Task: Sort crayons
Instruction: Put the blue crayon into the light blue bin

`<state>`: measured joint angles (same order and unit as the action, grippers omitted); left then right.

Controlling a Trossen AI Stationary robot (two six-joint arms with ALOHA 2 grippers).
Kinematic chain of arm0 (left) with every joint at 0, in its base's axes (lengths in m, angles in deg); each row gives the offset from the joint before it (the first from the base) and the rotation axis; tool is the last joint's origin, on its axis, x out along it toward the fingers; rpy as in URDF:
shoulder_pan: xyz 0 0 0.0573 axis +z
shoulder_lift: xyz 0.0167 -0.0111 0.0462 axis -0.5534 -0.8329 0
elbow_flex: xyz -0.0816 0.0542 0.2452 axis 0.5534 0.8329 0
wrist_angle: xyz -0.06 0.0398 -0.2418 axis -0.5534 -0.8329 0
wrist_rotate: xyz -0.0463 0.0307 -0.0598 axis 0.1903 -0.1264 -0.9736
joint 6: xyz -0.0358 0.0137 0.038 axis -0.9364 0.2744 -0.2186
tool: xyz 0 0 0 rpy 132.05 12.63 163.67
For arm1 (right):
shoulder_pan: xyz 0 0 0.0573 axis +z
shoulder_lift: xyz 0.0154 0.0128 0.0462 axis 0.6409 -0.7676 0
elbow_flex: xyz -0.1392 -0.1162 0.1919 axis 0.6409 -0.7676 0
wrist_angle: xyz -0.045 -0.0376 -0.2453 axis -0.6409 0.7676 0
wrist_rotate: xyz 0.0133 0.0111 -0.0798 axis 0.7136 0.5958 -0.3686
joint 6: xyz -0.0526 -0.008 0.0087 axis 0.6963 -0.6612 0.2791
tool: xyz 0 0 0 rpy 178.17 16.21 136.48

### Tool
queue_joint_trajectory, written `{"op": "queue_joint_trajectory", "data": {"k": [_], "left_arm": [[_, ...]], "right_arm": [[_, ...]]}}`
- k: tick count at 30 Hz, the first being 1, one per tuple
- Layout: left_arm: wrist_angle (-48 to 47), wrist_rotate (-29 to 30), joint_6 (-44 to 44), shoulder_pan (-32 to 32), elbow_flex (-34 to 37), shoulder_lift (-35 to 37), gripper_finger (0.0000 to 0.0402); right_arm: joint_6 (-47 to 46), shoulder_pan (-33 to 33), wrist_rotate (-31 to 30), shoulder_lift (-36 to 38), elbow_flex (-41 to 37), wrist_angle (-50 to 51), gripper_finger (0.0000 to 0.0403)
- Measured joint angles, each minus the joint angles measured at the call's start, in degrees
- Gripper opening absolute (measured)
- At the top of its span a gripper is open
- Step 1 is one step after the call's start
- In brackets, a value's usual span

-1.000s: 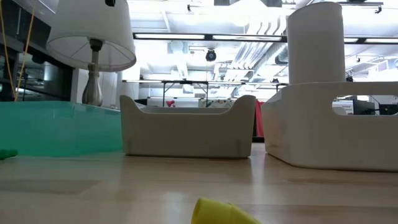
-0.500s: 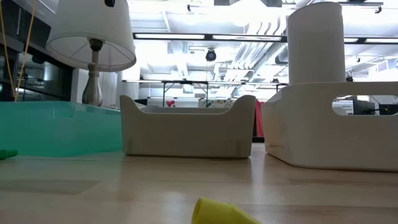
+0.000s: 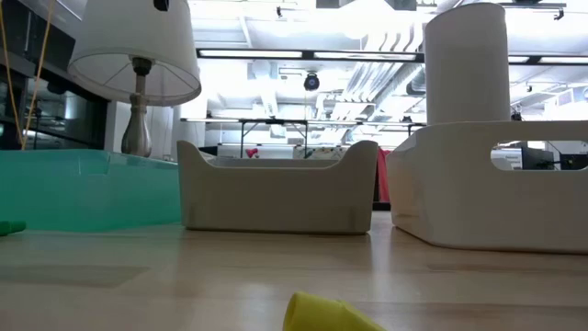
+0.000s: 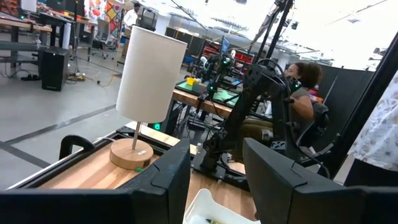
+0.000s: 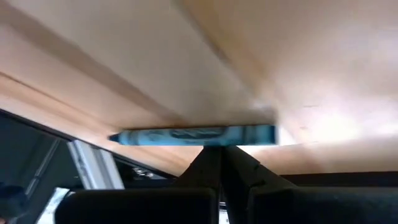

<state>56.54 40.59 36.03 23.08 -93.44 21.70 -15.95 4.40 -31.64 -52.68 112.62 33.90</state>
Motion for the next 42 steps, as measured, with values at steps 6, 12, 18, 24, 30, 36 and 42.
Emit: {"op": "queue_joint_trajectory", "data": {"k": [6, 12, 18, 24, 30, 36, 42], "left_arm": [[0.0, 0.07, 0.0, 0.0, 0.0, 0.02, 0.0138], [0.0, 0.07, 0.0, 0.0, -0.02, 0.0, 0.0138], [0.0, 0.07, 0.0, 0.0, -0.02, 0.0, 0.0138], [0.0, 0.07, 0.29, 0.0, -0.02, 0.0, 0.0138], [0.01, 0.07, 0.46, 0.0, -0.02, 0.0, 0.0138], [0.02, 0.07, 0.46, -0.01, -0.02, 0.01, 0.0138], [0.02, 0.04, 0.46, -0.01, -0.02, 0.02, 0.0138]], "right_arm": [[6.9, -2.87, -0.09, 0.02, -0.02, 4.77, 0.0], [11.47, -5.38, -0.68, 0.02, -0.02, 7.71, 0.0], [14.64, -6.7, -3.19, 0.02, 1.42, 10.56, 0.0], [19.97, -7.08, -10.97, -0.06, 6.18, 18.99, 0.0], [24.02, -4.65, -14.43, 0.94, 11.64, 28.06, 0.0], [14.63, -0.81, -19.34, 8.37, 14.49, 30.51, 0.0], [-10.94, 6.01, -21.97, 16.17, 12.65, 21.24, 0.0002]]}}
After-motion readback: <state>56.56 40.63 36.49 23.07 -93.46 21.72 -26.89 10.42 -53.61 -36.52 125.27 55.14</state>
